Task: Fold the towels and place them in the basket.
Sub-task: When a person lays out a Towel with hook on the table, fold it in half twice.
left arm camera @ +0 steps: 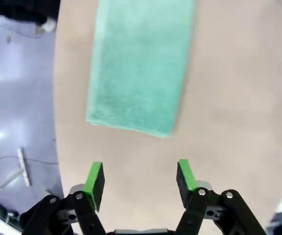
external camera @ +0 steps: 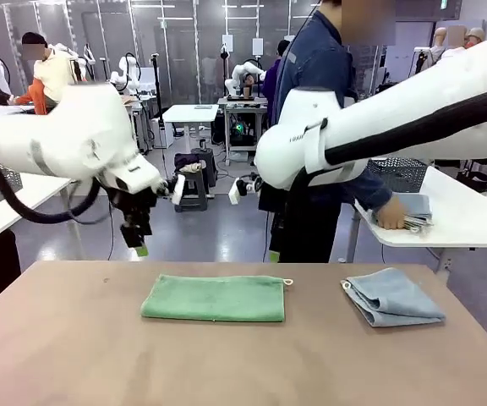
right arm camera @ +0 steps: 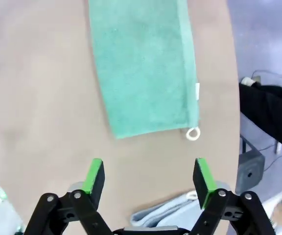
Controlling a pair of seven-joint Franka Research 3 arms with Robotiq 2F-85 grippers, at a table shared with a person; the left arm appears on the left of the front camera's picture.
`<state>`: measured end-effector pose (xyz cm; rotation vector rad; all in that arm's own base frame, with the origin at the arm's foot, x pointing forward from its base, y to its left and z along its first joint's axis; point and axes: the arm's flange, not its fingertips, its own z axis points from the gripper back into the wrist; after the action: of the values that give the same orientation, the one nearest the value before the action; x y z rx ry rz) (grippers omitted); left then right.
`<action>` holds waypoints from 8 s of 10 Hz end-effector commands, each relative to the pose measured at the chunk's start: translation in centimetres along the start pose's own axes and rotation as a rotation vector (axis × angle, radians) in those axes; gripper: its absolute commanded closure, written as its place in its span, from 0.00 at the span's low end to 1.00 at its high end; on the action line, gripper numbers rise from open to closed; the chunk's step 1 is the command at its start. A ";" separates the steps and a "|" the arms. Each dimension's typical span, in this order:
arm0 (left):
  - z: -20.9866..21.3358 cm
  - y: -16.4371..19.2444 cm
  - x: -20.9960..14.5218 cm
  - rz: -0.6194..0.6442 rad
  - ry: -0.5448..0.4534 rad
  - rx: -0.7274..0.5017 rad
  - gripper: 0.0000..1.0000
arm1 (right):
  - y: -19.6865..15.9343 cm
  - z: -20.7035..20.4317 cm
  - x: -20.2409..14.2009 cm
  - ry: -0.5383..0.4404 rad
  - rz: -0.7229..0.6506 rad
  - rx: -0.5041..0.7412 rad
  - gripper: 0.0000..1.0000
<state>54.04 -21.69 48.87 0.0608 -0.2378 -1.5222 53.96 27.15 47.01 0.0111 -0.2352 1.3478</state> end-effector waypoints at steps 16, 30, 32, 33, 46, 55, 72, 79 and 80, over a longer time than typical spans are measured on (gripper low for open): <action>2.4 -1.4 -18.9 0.018 -0.696 -0.018 0.25 | 3.3 1.7 -10.7 -0.440 -1.276 0.376 0.09; 1.8 -1.6 -20.7 0.083 -0.744 0.003 0.25 | 1.2 -7.2 -7.1 -0.219 -1.508 0.298 0.09; 1.8 -1.6 -20.7 0.083 -0.744 0.003 0.25 | 0.3 -10.3 -6.6 -0.107 -1.532 0.272 0.09; 1.8 -1.6 -20.7 0.083 -0.744 0.003 0.25 | 0.0 -11.2 -6.2 -0.070 -1.533 0.256 0.09; 1.8 -1.6 -20.7 0.083 -0.744 0.003 0.25 | -3.9 -17.8 -2.4 0.096 -1.447 0.003 0.09; 1.8 -1.6 -20.7 0.083 -0.744 0.003 0.25 | -3.8 -19.1 -2.4 0.147 -1.477 -0.025 0.70; 1.8 -1.6 -20.7 0.083 -0.744 0.003 0.25 | -5.2 -9.2 -4.7 0.097 -1.362 -0.175 1.00; 1.8 -1.6 -20.7 0.083 -0.744 0.003 0.25 | -3.2 -10.0 8.7 0.179 -1.354 -0.120 1.00; 1.8 -1.6 -20.7 0.083 -0.744 0.003 0.25 | -2.8 -10.1 9.9 0.187 -1.360 -0.117 1.00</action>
<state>51.46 -0.99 47.62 -0.5270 -0.8325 -1.4090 59.43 36.44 38.79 -0.0288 -0.0991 0.0195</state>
